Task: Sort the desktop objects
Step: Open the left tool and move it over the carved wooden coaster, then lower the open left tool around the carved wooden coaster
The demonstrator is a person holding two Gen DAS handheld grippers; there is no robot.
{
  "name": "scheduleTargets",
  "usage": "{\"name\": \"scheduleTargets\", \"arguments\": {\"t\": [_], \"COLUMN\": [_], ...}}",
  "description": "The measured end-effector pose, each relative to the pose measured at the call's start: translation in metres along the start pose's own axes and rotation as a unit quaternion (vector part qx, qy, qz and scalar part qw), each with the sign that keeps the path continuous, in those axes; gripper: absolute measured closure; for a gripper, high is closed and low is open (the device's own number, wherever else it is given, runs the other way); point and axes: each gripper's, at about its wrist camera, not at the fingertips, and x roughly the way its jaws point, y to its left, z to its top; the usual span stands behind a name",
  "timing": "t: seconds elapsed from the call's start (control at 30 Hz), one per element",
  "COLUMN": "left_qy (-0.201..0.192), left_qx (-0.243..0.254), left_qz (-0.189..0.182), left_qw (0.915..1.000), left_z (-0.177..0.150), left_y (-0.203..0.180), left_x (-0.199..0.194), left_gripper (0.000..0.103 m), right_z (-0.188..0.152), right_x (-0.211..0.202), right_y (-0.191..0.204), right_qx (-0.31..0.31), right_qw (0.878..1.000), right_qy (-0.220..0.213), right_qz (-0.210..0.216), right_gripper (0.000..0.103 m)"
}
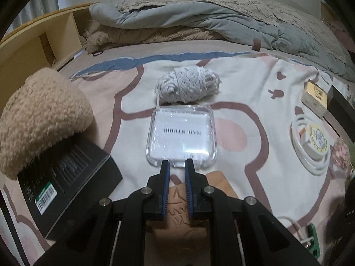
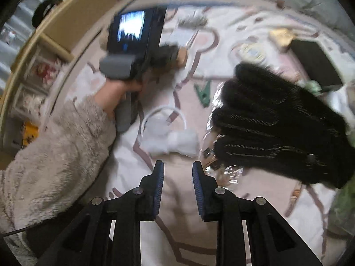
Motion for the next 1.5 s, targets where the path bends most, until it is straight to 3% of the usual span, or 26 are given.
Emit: {"name": "scheduleTargets", "arguments": {"t": [0.1,0.37,0.6,0.63,0.77,0.9,0.97,1.07,1.13,1.2,1.33,1.5], "left_qy": [0.006,0.003,0.020,0.029,0.033,0.022,0.014,0.002,0.001,0.000,-0.016,-0.025], "left_qx": [0.002,0.024,0.040,0.040,0.009,-0.011,-0.023,-0.041,-0.053,-0.068,-0.078,-0.056], "left_qz": [-0.006,-0.023,-0.026,-0.029,-0.063,-0.088,-0.095,-0.091,-0.114,-0.143,-0.160,-0.187], "left_qw": [1.0000,0.9994,0.9987,0.9983,0.9974,0.9958,0.9951,0.9950,0.9920,0.9875,0.9839,0.9805], "left_z": [-0.005,-0.027,-0.060,-0.065,-0.081,-0.089,-0.090,-0.089,-0.087,-0.087,-0.086,-0.083], "left_y": [0.000,-0.005,0.003,0.005,0.021,0.027,0.031,0.040,0.047,0.053,0.059,0.047], "left_x": [-0.005,-0.024,-0.051,-0.052,-0.064,-0.076,-0.081,-0.085,-0.084,-0.086,-0.094,-0.100], "left_gripper": [0.089,0.089,0.089,0.095,0.095,0.094,0.087,0.059,0.041,0.035,0.022,0.022], "right_z": [-0.004,0.001,-0.008,-0.008,-0.011,-0.015,-0.019,-0.029,-0.038,-0.047,-0.054,-0.057], "right_x": [-0.019,-0.033,-0.023,-0.019,-0.009,0.009,0.023,0.042,0.054,0.063,0.069,0.079], "right_y": [-0.002,0.007,-0.004,-0.005,-0.007,-0.013,-0.013,-0.013,-0.014,-0.013,-0.004,-0.004], "right_qx": [0.003,0.002,0.007,0.003,-0.002,0.035,0.048,0.076,0.103,0.118,0.105,0.103], "right_qw": [0.999,0.998,0.998,0.998,0.997,0.995,0.993,0.991,0.989,0.986,0.984,0.983], "right_qy": [-0.033,-0.068,-0.059,-0.060,-0.073,-0.092,-0.101,-0.106,-0.108,-0.117,-0.140,-0.150], "right_qz": [-0.012,-0.010,0.010,0.004,-0.021,-0.010,-0.020,-0.024,-0.012,-0.010,-0.031,-0.026], "right_gripper": [0.076,0.076,0.076,0.076,0.076,0.076,0.076,0.076,0.076,0.077,0.076,0.077]}}
